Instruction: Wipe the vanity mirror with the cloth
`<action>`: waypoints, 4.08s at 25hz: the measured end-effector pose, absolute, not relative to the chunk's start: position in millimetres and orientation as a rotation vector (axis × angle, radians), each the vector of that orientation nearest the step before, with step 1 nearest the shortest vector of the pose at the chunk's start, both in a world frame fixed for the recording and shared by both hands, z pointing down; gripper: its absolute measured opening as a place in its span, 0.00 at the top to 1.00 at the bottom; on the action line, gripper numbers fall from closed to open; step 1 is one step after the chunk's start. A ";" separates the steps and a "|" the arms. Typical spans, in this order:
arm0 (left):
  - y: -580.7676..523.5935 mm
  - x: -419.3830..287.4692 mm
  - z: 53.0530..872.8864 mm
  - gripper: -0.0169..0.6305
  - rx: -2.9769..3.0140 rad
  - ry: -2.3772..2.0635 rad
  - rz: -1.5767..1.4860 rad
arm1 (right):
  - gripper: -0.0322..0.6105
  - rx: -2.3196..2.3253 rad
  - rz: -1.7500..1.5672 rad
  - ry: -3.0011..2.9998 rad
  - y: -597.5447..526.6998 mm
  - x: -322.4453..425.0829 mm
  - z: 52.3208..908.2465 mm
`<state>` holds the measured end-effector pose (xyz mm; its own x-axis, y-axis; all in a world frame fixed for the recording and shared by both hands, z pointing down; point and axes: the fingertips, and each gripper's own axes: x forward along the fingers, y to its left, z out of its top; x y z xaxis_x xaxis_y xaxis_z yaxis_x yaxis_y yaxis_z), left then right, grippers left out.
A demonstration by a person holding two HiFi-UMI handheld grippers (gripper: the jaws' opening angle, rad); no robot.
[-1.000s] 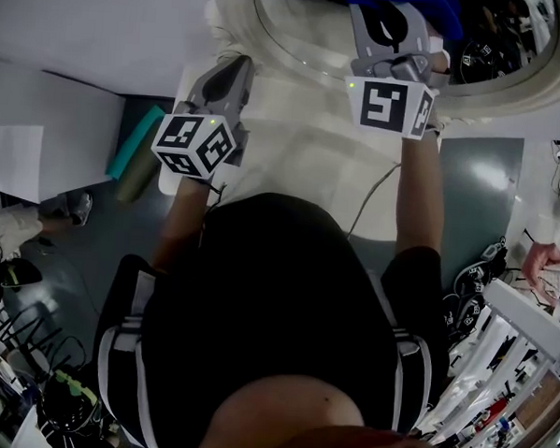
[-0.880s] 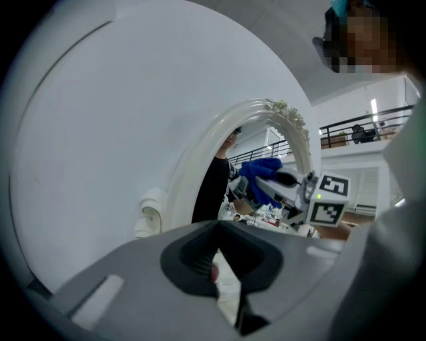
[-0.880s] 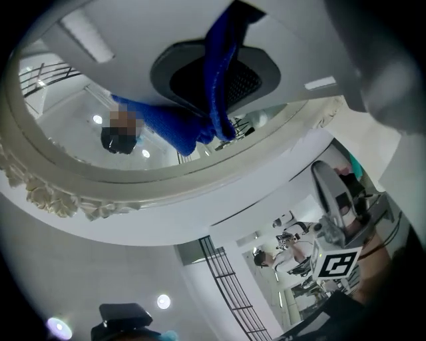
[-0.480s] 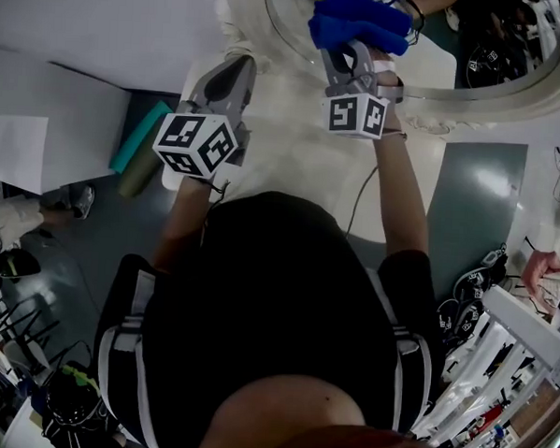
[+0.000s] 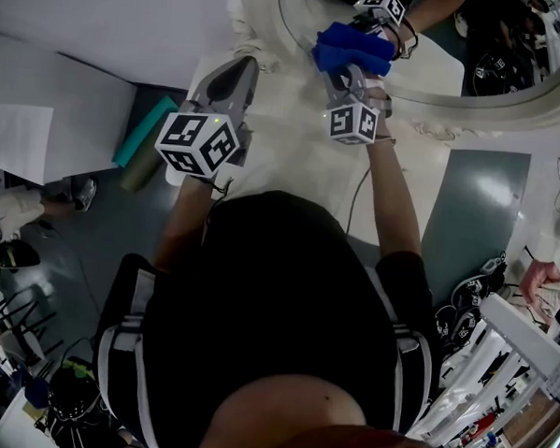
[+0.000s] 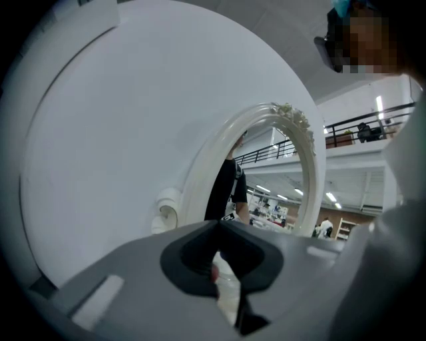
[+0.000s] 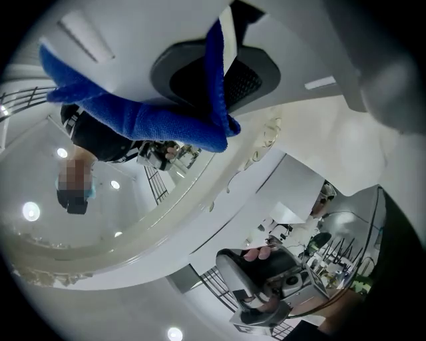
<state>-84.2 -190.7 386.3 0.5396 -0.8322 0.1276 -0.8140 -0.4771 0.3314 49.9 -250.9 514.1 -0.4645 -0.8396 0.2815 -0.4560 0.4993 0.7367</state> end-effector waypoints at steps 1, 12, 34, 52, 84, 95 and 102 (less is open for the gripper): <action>-191.0 -84.4 386.7 0.96 2.429 -1.354 -0.073 | 0.89 1.050 -0.761 -2.110 -250.7 50.6 519.2; -192.4 -84.1 384.5 0.96 2.431 -1.344 -0.079 | 0.89 0.963 -0.288 -2.270 -246.7 61.9 594.7; -183.4 -66.2 387.2 0.96 2.466 -1.253 -0.073 | 0.89 2.103 0.596 -3.009 -161.6 170.9 434.7; -180.2 -59.0 389.0 0.96 2.483 -1.239 -0.044 | 0.88 3.061 0.952 -2.269 -167.9 296.9 547.9; -177.1 -45.4 385.4 0.96 2.507 -1.176 -0.067 | 0.89 2.905 0.196 -2.908 -195.4 287.3 374.2; -172.7 -50.9 387.8 0.96 2.494 -1.173 -0.078 | 0.89 2.572 -0.276 -2.807 -201.1 271.9 222.1; -174.0 -48.0 386.0 0.96 2.491 -1.164 -0.080 | 0.89 2.259 -0.540 -2.626 -210.2 251.9 150.5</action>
<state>-48.0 -174.0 386.0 0.6539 -0.7485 0.1104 -0.7264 -0.5802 0.3684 251.9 -210.2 150.5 -0.1312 -0.8786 -0.4591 -0.9885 0.1509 -0.0064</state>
